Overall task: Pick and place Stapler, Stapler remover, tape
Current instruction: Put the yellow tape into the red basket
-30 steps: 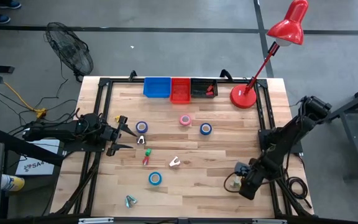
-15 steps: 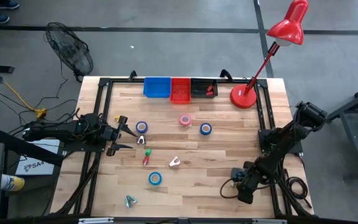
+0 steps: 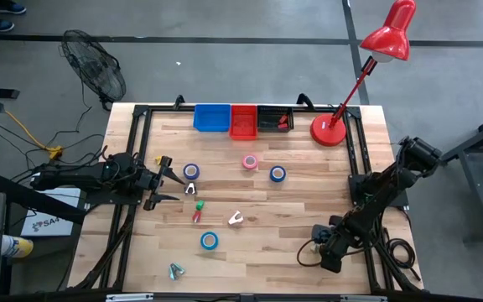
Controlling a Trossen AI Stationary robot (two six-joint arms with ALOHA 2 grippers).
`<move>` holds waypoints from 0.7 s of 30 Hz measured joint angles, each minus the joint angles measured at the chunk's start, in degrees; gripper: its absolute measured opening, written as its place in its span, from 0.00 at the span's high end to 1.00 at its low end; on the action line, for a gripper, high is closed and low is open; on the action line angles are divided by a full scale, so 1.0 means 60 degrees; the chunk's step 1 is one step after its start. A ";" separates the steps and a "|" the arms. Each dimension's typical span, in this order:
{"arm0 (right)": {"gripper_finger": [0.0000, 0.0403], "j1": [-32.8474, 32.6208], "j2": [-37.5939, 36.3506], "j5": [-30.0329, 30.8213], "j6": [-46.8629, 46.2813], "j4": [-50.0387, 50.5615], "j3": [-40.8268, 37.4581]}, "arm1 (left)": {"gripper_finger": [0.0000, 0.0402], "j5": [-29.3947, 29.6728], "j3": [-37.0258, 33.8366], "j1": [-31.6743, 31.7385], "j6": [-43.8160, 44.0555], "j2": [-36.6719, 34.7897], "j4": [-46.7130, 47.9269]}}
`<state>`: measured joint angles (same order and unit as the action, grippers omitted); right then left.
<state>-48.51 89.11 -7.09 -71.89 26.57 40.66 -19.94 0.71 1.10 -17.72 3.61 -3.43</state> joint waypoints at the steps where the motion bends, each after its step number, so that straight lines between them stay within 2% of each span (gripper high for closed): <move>1: 0.92 0.0000 -0.0058 -0.0010 -0.0071 0.0013 0.0000 | 0.38 0.0002 0.0000 -0.0001 -0.0002 -0.0001 0.0000; 4: 0.92 -0.0002 -0.0321 -0.0021 -0.0375 0.0520 0.0126 | 0.38 0.0004 0.0000 0.0000 -0.0001 -0.0001 0.0002; 12: 0.92 0.0311 -0.1705 0.0214 -0.0073 0.3461 0.1135 | 0.38 0.0029 0.0000 -0.0001 -0.0001 0.0002 0.0000; 16: 0.92 0.1053 -0.2266 0.0583 0.1005 0.4639 0.1862 | 0.38 0.0025 0.0000 -0.0002 -0.0002 0.0002 0.0002; 21: 0.92 0.2922 -0.2565 0.1290 0.3342 0.5130 0.2702 | 0.38 0.0025 0.0000 -0.0002 -0.0002 0.0000 0.0002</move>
<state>-30.98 73.72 0.65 -51.84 57.35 56.88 -19.79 0.71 1.09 -17.72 3.61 -3.42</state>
